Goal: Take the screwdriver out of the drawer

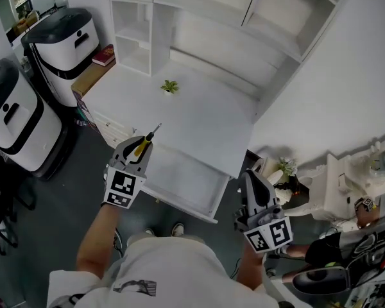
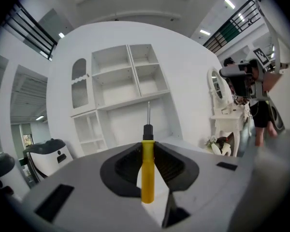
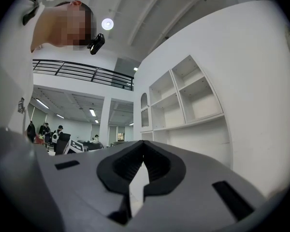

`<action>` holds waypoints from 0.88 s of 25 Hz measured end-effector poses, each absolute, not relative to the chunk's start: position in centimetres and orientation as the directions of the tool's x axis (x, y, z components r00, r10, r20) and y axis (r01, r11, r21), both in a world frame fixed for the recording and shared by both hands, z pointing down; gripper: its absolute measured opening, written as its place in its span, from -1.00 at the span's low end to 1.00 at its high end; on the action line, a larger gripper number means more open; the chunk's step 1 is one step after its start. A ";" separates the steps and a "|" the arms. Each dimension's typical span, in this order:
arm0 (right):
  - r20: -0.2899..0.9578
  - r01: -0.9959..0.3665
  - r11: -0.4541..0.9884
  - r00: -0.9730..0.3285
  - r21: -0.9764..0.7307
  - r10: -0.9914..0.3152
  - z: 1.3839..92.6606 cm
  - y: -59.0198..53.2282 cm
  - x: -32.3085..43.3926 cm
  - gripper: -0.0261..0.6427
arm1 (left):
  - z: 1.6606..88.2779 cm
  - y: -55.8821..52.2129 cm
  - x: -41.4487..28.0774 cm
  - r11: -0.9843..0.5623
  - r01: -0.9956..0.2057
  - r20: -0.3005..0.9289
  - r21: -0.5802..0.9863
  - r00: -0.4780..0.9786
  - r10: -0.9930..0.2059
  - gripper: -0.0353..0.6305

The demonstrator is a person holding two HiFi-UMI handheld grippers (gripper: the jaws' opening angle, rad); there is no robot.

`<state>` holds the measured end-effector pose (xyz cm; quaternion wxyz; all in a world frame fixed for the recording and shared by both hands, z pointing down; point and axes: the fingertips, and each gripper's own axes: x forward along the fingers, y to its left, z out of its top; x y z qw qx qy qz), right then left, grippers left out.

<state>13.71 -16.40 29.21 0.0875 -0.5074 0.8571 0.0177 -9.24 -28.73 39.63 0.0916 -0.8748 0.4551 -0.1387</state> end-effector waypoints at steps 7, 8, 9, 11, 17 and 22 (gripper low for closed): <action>-0.193 -0.869 0.493 -0.476 -0.044 -0.858 27.9 -16.9 13.7 -0.89 | 33.2 -26.9 -12.5 -0.479 -0.846 -0.010 -0.234 0.495 -0.869 -0.64; -0.197 -0.869 0.493 -0.477 -0.043 -0.857 27.8 -16.9 13.6 -0.89 | 32.3 -26.4 -13.0 -0.471 -0.853 -0.032 -0.226 0.490 -0.871 -0.64; -0.201 -0.868 0.495 -0.478 -0.043 -0.855 27.7 -16.9 13.5 -0.89 | 31.4 -26.0 -13.5 -0.462 -0.859 -0.054 -0.220 0.484 -0.873 -0.64; -0.207 -0.866 0.499 -0.481 -0.041 -0.852 27.5 -17.0 13.3 -0.89 | 29.5 -25.1 -14.6 -0.444 -0.872 -0.099 -0.209 0.470 -0.877 -0.64; -0.231 -0.866 0.499 -0.479 -0.032 -0.847 26.6 -16.9 13.5 -0.89 | 24.7 -22.4 -17.7 -0.384 -0.910 -0.210 -0.159 0.411 -0.887 -0.64; -0.241 -0.874 0.486 -0.467 -0.021 -0.851 25.7 -16.6 14.1 -0.89 | 22.9 -21.1 -19.7 -0.345 -0.929 -0.263 -0.134 0.369 -0.891 -0.64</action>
